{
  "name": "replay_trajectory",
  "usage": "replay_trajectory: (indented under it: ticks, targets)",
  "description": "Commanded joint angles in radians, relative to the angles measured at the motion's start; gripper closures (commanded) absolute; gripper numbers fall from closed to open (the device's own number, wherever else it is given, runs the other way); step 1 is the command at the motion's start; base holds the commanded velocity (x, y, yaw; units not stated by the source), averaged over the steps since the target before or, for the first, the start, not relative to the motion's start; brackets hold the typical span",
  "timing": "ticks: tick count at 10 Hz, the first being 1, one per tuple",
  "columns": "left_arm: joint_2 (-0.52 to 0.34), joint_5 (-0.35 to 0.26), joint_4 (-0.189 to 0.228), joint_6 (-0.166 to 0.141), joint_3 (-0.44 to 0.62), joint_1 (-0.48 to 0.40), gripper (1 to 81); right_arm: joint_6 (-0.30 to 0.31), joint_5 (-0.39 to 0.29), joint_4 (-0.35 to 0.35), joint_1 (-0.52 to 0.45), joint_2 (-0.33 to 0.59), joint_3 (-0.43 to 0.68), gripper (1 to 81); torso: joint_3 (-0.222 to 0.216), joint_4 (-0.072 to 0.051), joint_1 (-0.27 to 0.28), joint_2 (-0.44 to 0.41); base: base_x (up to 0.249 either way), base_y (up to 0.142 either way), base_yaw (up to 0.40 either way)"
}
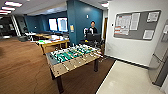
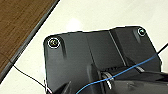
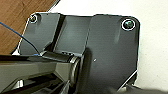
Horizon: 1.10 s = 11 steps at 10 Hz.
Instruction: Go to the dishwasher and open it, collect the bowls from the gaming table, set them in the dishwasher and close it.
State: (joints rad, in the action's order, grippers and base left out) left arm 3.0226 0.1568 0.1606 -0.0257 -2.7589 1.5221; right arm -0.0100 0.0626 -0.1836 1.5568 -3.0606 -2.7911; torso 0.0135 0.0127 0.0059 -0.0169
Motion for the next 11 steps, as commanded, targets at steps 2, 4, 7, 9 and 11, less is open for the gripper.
replay_trajectory:
  ticks: [2,4,7,9,11]
  targets:
    - [0.000,-0.043,0.002,0.004,-0.008,-0.049,1.0,-0.001,-0.046,-0.005,-0.050,0.001,-0.004,1.0,0.000,0.000,0.000,0.000,0.000,0.000,0.367]
    - [-0.002,-0.043,0.002,0.004,-0.010,-0.049,1.0,-0.001,-0.046,-0.005,-0.050,0.000,0.001,1.0,0.000,0.000,0.000,0.000,0.000,0.000,0.367]
    - [-0.002,-0.045,0.002,0.006,-0.010,-0.047,1.0,-0.001,-0.046,-0.007,-0.046,-0.002,0.002,1.0,0.000,0.000,0.000,0.000,0.000,0.000,0.367]
    - [-0.002,-0.043,0.000,0.006,-0.010,-0.047,1.0,-0.001,-0.046,-0.007,-0.043,-0.002,0.002,1.0,0.000,0.000,0.000,0.000,0.000,0.000,0.367]
    - [-0.002,-0.043,0.000,0.004,-0.010,-0.043,1.0,-0.001,-0.046,-0.007,-0.043,-0.003,0.002,1.0,0.000,0.000,0.000,0.000,0.000,0.000,0.366]
